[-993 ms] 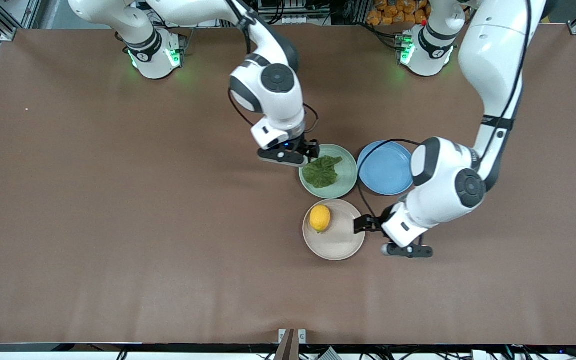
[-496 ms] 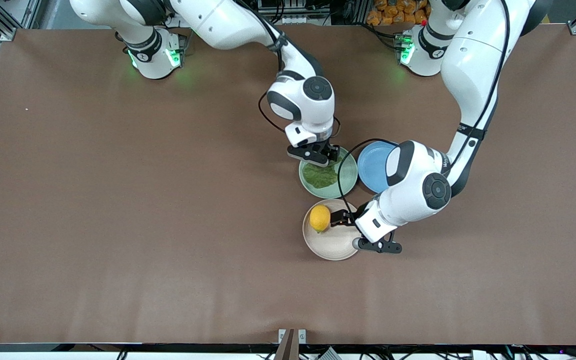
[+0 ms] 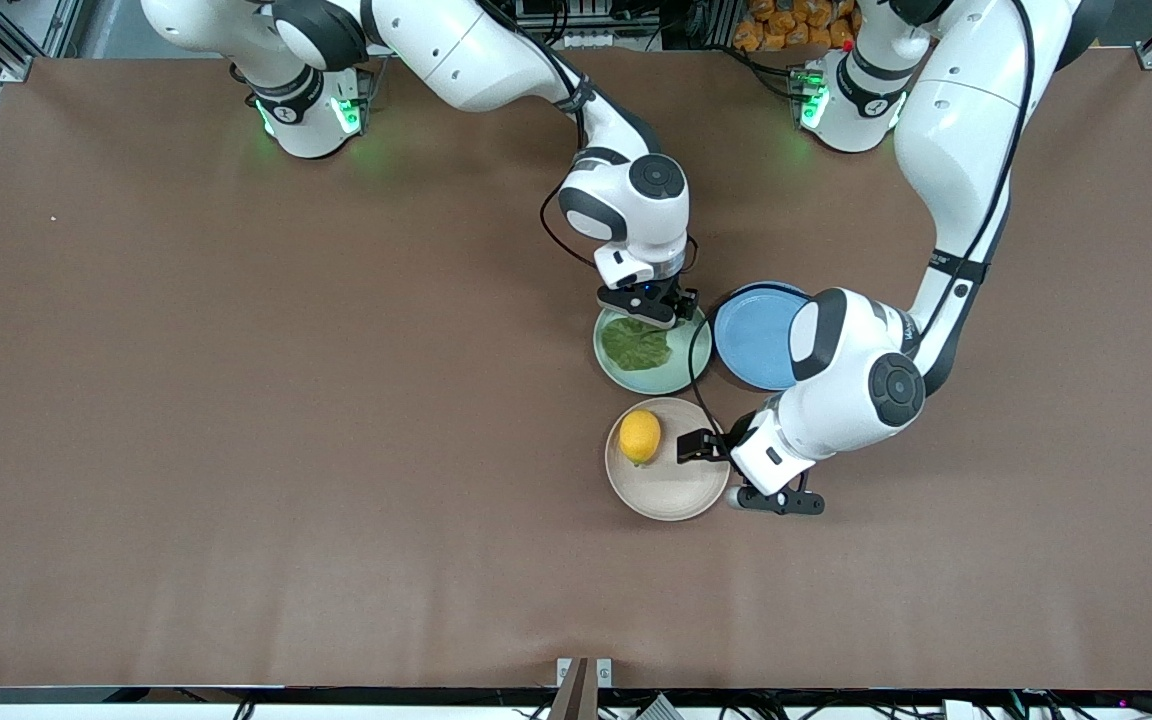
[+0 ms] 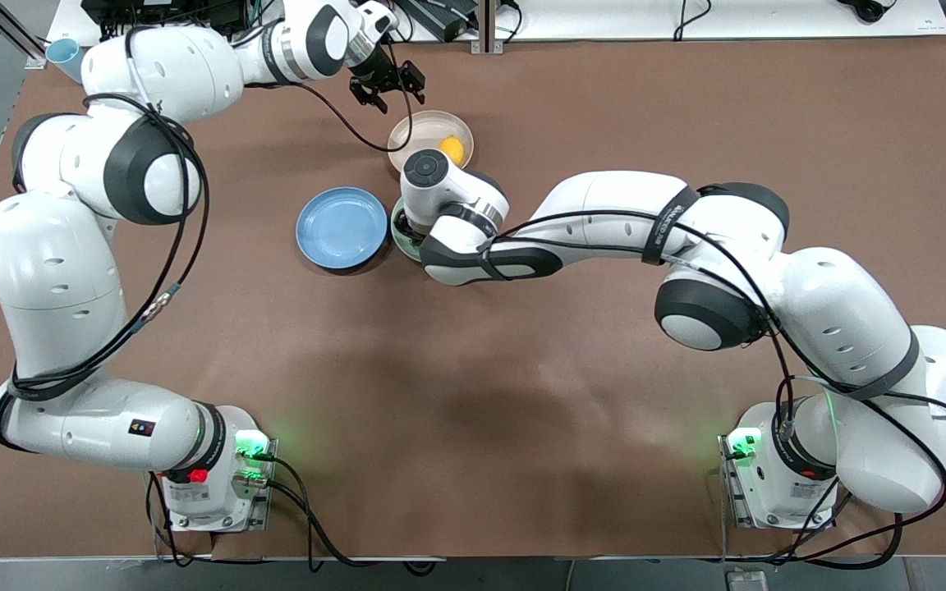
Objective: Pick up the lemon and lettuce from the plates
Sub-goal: 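Grasp the lettuce with the right gripper while the left gripper lowers to the lemon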
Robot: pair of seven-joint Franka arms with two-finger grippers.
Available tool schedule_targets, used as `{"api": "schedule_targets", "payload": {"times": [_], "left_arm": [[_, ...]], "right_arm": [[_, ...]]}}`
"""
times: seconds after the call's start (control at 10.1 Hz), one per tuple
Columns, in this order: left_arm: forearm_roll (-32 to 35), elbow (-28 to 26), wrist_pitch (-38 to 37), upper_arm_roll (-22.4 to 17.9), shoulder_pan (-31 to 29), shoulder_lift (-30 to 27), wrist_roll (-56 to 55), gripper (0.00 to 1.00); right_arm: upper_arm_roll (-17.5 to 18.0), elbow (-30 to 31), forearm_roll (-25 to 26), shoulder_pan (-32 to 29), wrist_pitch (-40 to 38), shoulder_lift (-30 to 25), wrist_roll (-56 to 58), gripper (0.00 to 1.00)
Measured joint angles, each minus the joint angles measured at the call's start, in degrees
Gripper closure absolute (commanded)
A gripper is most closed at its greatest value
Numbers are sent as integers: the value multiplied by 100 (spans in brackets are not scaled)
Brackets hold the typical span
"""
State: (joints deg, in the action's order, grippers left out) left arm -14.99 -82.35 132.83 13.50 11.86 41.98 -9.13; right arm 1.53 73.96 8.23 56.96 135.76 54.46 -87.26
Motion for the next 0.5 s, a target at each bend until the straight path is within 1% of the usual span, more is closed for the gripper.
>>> {"api": "schedule_targets", "payload": {"times": [0.1, 0.2, 0.5], "left_arm": [[0, 6, 0, 0, -14, 0, 0, 0], [0, 20, 0, 0, -27, 0, 0, 0], [0, 55, 0, 0, -56, 0, 0, 0]], "right_arm": [[-7, -8, 163, 4, 1, 12, -1, 93], [-5, -10, 313, 7, 9, 23, -1, 100], [-41, -106, 407, -1, 37, 23, 0, 100]]}}
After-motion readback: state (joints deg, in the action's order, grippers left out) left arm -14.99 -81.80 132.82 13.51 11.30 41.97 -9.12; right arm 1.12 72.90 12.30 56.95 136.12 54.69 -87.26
